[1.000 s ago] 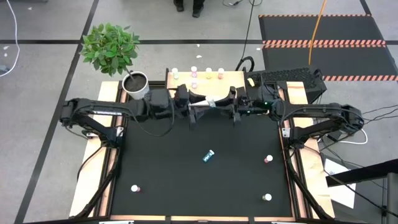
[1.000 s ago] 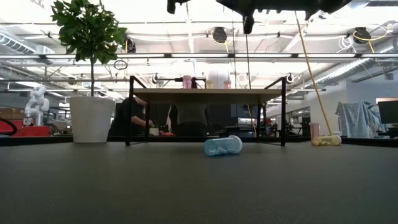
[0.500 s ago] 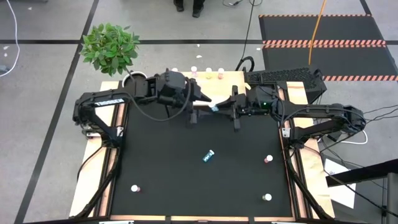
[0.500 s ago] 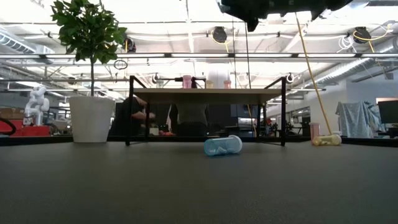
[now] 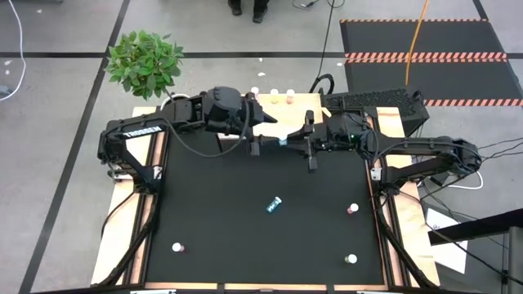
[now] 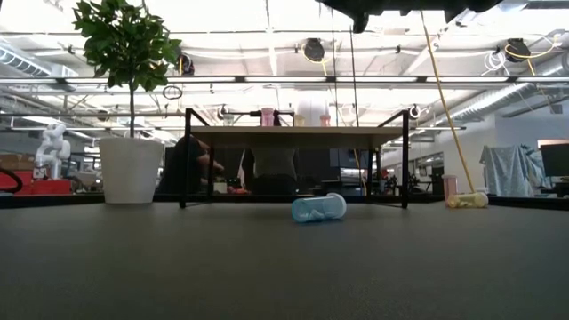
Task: Pick and place medicine bottles onto shelf by color
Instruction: Put the left blue pill bottle on the shelf aligned with the other blue pill bottle
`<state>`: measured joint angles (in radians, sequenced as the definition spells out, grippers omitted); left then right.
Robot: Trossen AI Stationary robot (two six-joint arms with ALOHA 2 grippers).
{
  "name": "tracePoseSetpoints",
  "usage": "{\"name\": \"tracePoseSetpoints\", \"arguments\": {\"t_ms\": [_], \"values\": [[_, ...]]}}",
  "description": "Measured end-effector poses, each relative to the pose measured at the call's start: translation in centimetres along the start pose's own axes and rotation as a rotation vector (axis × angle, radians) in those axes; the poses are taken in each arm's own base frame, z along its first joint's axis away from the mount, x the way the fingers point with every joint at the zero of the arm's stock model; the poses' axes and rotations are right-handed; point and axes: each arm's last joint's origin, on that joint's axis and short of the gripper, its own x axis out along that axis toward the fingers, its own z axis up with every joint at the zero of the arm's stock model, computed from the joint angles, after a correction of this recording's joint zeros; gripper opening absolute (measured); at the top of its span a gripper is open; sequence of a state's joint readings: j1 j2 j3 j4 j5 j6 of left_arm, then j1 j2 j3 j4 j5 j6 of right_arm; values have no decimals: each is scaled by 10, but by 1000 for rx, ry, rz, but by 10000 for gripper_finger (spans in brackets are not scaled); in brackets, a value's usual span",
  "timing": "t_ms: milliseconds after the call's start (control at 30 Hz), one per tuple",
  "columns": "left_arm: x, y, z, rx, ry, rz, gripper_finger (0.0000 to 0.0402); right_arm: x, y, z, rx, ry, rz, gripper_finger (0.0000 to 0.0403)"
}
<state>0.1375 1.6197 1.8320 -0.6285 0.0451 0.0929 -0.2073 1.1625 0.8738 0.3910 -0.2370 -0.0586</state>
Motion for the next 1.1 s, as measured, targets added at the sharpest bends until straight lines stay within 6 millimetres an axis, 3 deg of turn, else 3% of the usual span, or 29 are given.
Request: {"name": "tracePoseSetpoints", "arguments": {"t_ms": [333, 1100], "values": [[24, -1, -5, -8, -3, -59, 239, 0, 0, -3, -7, 32, 1, 96], [23, -2, -3, 12, -25, -94, 124, 0, -1, -5, 5, 47, -23, 96]]}}
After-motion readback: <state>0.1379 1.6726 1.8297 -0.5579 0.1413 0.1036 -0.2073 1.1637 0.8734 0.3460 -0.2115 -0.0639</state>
